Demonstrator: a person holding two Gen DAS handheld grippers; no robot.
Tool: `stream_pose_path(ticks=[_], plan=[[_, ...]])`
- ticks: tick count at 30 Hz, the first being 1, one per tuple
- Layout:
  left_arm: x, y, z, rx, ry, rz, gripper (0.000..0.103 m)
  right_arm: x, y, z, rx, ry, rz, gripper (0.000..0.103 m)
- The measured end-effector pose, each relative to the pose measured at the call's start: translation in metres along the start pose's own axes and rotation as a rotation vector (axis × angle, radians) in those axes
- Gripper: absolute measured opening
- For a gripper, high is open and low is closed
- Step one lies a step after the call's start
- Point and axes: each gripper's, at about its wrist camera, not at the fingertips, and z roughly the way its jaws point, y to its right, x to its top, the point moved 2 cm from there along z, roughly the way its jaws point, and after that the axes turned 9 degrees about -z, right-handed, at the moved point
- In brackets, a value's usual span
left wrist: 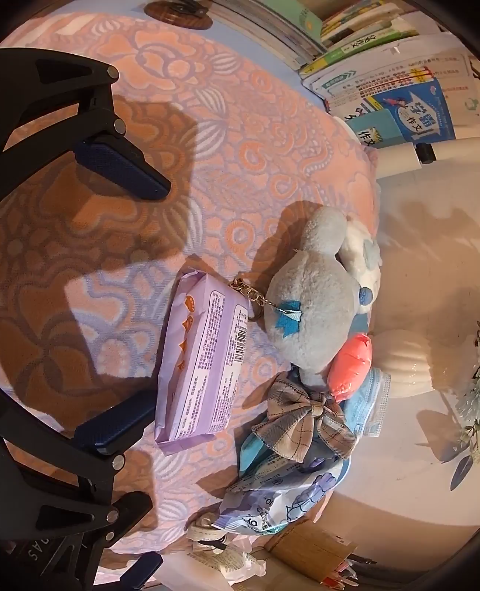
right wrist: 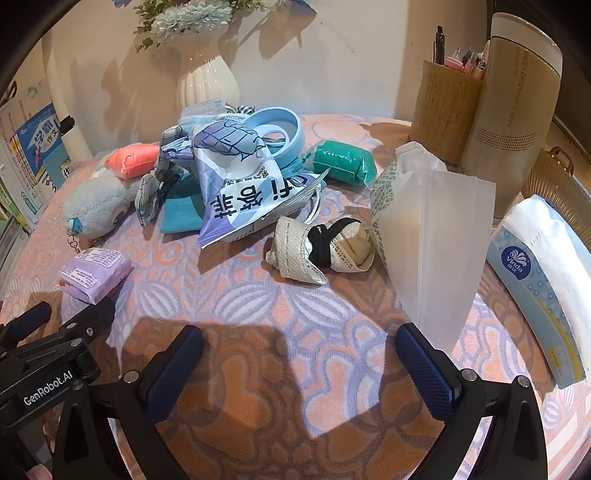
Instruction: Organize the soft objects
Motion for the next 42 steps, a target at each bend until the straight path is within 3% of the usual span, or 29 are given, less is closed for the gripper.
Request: stream_pose_path(ticks=[42], plan=[[-0.0001,-0.0001,-0.0002,0.002,0.000,0.002,0.103,0.0004,-0.0012,0.0015,-0.013,-0.008,-0.009,0.103]])
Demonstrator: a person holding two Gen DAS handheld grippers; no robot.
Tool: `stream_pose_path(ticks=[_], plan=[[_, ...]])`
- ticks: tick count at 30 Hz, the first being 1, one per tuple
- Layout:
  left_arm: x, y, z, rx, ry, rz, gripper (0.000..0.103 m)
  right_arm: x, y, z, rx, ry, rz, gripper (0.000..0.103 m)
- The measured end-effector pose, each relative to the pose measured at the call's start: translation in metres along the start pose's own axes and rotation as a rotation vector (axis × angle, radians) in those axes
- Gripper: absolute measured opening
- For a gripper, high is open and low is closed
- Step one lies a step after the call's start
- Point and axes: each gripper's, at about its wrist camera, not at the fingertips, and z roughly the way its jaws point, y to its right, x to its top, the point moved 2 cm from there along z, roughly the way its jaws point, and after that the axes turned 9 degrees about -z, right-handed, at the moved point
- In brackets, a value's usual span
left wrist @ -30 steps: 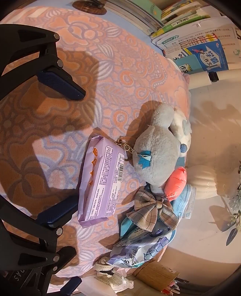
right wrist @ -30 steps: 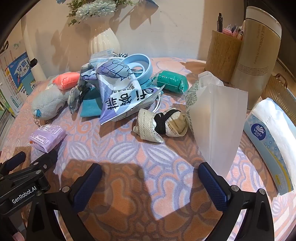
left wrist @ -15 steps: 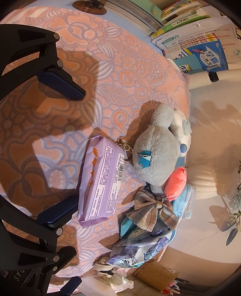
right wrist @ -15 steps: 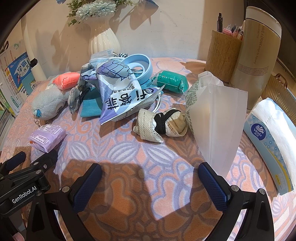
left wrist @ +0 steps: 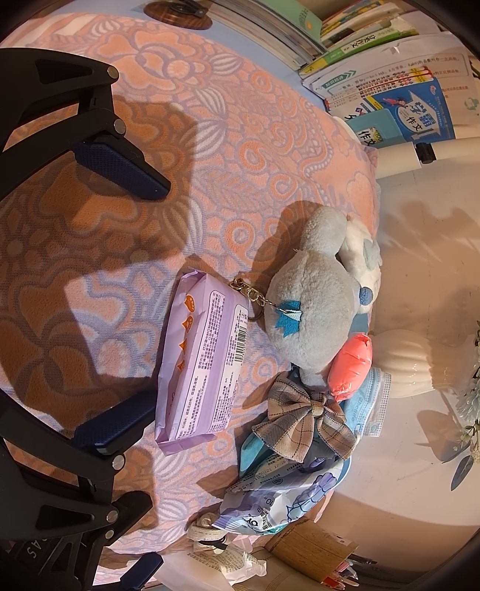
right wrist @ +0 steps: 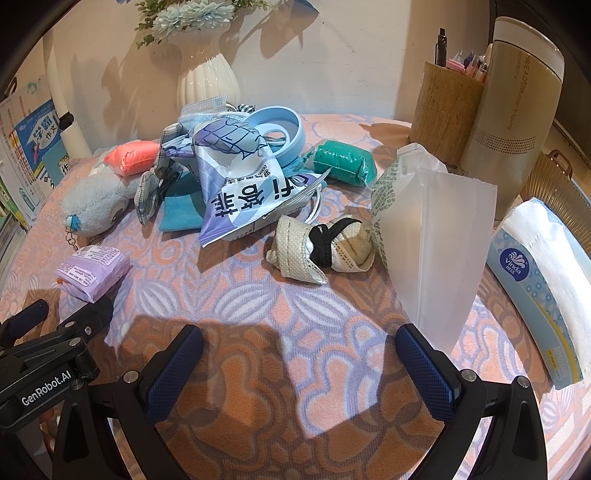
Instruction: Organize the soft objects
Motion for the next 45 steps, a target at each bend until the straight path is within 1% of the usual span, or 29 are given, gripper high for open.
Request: stream_pose_path(ticks=[21,24,26,28,30,31,33,34,35,36,37,38,40,41,42,43,44,45], plan=[[0.000,0.000,0.000,0.000,0.000,0.000,0.103,0.001,0.000,0.003,0.002,0.000,0.002,0.103],[0.000,-0.001,-0.001,-0.016,-0.007,0.003,0.103,-0.001,0.000,0.001,0.015,0.001,0.001,0.103],[-0.003,-0.003,-0.005,-0.045,-0.039,0.049,0.103,-0.004,0.000,-0.004,0.053,-0.007,-0.031,0.103],[-0.014,-0.004,-0.018,-0.083,-0.078,0.062,0.102,-0.008,-0.002,-0.011,0.130,-0.021,-0.096,0.103],[-0.013,-0.012,-0.024,-0.118,-0.100,0.044,0.102,-0.010,0.003,-0.020,0.212,-0.008,-0.098,0.103],[-0.010,-0.019,-0.030,-0.153,-0.116,0.013,0.102,-0.009,0.006,-0.025,0.256,0.011,-0.074,0.103],[0.006,-0.031,-0.038,-0.191,-0.117,-0.037,0.102,0.001,0.014,-0.038,0.336,0.065,-0.019,0.103],[0.017,-0.036,-0.038,-0.204,-0.069,-0.047,0.102,0.009,0.016,-0.045,0.369,0.094,-0.006,0.103],[0.024,-0.037,-0.038,-0.196,-0.061,-0.047,0.102,0.015,0.017,-0.049,0.383,0.114,-0.003,0.103],[0.031,-0.037,-0.037,-0.169,-0.047,-0.032,0.102,0.025,0.018,-0.053,0.389,0.137,-0.002,0.103],[0.042,-0.035,-0.035,-0.139,-0.034,-0.018,0.102,0.033,0.019,-0.056,0.387,0.151,-0.004,0.103],[0.048,-0.034,-0.034,-0.134,-0.031,-0.015,0.102,0.042,0.019,-0.057,0.379,0.158,-0.012,0.103],[0.066,-0.031,-0.029,-0.164,-0.027,-0.028,0.102,0.061,0.019,-0.054,0.352,0.163,-0.036,0.102],[0.071,-0.028,-0.027,-0.168,-0.024,-0.026,0.102,0.070,0.018,-0.050,0.337,0.163,-0.052,0.101],[0.075,-0.026,-0.023,-0.154,-0.041,-0.015,0.102,0.080,0.018,-0.043,0.319,0.154,-0.074,0.101],[0.081,-0.022,-0.017,-0.143,-0.047,-0.006,0.102,0.088,0.017,-0.036,0.301,0.137,-0.093,0.096],[0.084,-0.018,-0.013,-0.134,-0.043,0.003,0.102,0.094,0.019,-0.028,0.288,0.115,-0.107,0.088],[0.086,-0.015,-0.006,-0.117,-0.045,0.018,0.102,0.101,0.019,-0.019,0.279,0.088,-0.123,0.083]])
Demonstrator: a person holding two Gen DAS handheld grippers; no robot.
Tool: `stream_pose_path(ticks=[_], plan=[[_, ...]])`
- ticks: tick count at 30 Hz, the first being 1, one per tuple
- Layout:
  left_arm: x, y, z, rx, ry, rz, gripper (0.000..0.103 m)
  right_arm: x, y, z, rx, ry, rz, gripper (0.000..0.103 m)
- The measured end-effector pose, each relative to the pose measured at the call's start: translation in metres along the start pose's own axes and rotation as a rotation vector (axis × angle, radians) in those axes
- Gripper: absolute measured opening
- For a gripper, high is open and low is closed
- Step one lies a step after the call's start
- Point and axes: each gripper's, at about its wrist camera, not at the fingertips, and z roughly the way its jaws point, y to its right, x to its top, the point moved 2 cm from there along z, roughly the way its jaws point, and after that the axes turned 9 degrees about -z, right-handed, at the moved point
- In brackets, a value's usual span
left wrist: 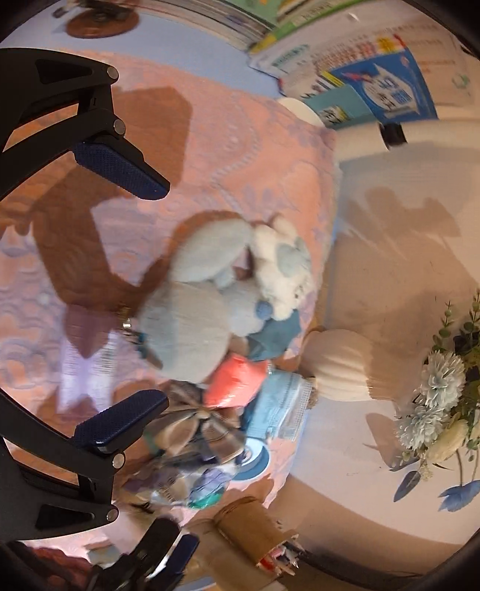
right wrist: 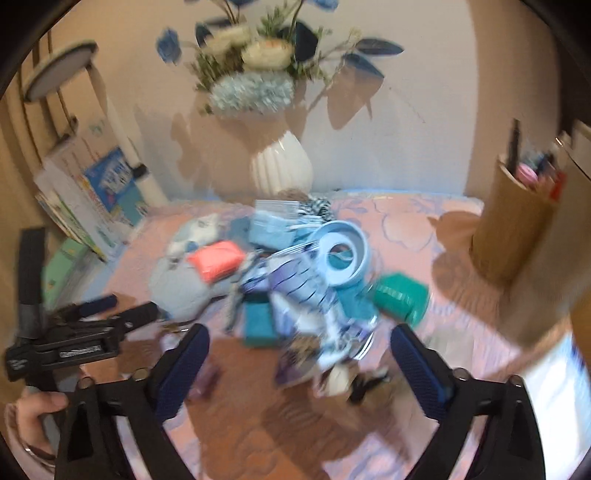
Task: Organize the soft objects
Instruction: 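Grasp the grey plush bunny with the left tool while the right tool grasps the printed snack bag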
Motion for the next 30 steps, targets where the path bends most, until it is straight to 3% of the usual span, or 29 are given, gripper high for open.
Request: stream_pose_path(ticks=[2,5,8,9,10,12,13,14,17,21,30], plan=[[0.003,0.005,0.013,0.028,-0.011,0.021,0.102,0.005,0.005,0.018,0.007,-0.057,-0.015,0.075],[0.005,0.011,0.028,0.034,-0.016,0.035,0.102,0.007,0.004,0.045,0.046,-0.122,-0.039,0.074],[0.008,0.016,0.034,0.034,-0.003,0.057,0.102,0.009,0.002,0.054,0.046,-0.129,-0.050,0.072],[0.008,0.018,0.037,0.041,-0.005,0.070,0.102,0.009,0.002,0.056,0.047,-0.128,-0.050,0.069],[0.008,0.021,0.040,0.043,-0.007,0.085,0.102,0.009,0.001,0.058,0.052,-0.136,-0.049,0.052],[0.007,0.024,0.042,0.041,0.015,0.100,0.093,0.008,0.000,0.061,0.049,-0.144,-0.045,0.048],[0.006,0.027,0.039,0.000,0.035,0.106,0.079,0.009,0.000,0.060,0.046,-0.140,-0.049,0.043],[0.005,0.028,0.038,-0.002,0.040,0.109,0.078,0.009,0.000,0.057,0.042,-0.134,-0.053,0.036],[0.003,0.031,0.032,-0.001,0.077,0.138,0.076,0.011,0.002,0.049,0.096,-0.096,-0.014,0.035],[0.005,0.023,0.019,-0.045,0.107,0.077,0.075,0.019,0.005,0.033,0.151,-0.040,0.039,0.035],[0.003,0.010,-0.025,-0.049,0.189,0.024,0.075,0.028,-0.003,0.004,0.129,-0.007,0.033,0.035]])
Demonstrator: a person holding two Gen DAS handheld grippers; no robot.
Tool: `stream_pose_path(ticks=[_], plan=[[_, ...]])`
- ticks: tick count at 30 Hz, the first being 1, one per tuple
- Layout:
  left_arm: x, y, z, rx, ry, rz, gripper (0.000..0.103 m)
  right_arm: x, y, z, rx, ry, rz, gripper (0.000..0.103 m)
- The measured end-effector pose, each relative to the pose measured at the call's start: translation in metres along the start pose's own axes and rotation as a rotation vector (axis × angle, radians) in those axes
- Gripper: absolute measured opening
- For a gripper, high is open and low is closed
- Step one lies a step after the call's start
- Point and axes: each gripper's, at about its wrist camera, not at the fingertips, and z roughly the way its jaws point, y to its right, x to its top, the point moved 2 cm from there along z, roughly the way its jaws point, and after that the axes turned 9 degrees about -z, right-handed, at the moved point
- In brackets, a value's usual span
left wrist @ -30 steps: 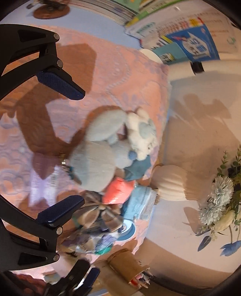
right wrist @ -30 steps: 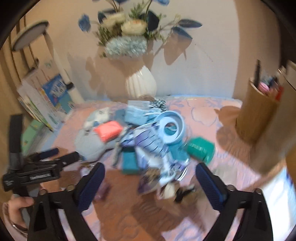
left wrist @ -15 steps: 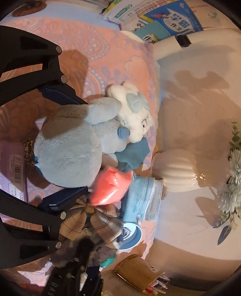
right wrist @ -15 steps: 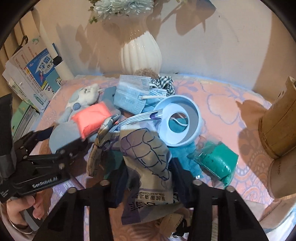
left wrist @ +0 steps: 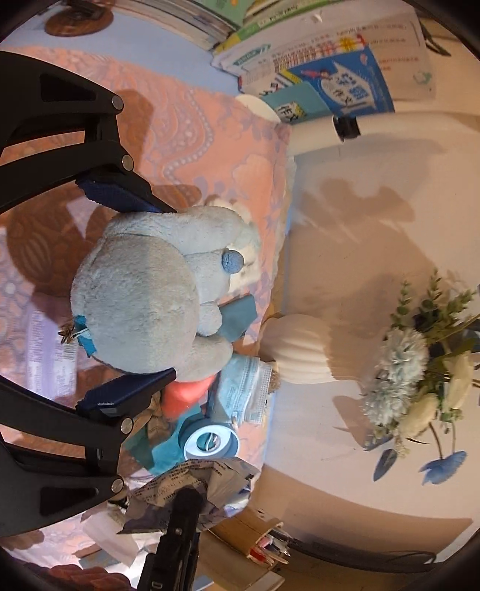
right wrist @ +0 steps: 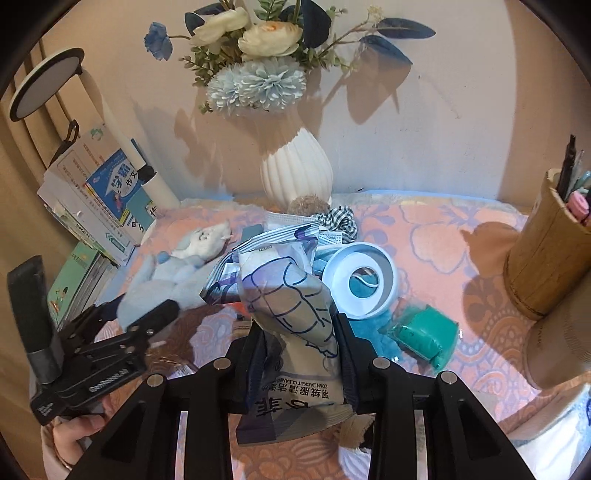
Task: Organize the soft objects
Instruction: 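Grasp the grey plush bunny with the left tool while the right tool grasps the printed snack bag, then carry the bunny and snack bag with both tools over the amber glass bowl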
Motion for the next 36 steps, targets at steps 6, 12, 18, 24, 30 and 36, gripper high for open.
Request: stream_pose_path(ticks=[6,12,18,24,30,36], plan=[[-0.009,0.005,-0.024,-0.007,0.012,-0.006,0.075,-0.008,-0.004,-0.019,0.012,0.010,0.009,0.035],[-0.018,0.025,-0.054,-0.047,0.036,-0.010,0.075,-0.023,0.001,-0.050,0.023,0.002,0.040,0.035],[-0.026,0.061,-0.071,-0.099,0.028,-0.020,0.075,-0.042,0.030,-0.090,0.007,0.018,0.098,0.035],[-0.036,0.116,-0.082,-0.172,0.008,0.028,0.075,-0.065,0.071,-0.130,-0.039,0.037,0.162,0.035],[-0.052,0.182,-0.088,-0.265,-0.019,0.122,0.075,-0.091,0.123,-0.163,-0.117,0.026,0.243,0.035],[-0.066,0.246,-0.089,-0.350,-0.042,0.215,0.075,-0.103,0.177,-0.190,-0.182,0.032,0.314,0.035]])
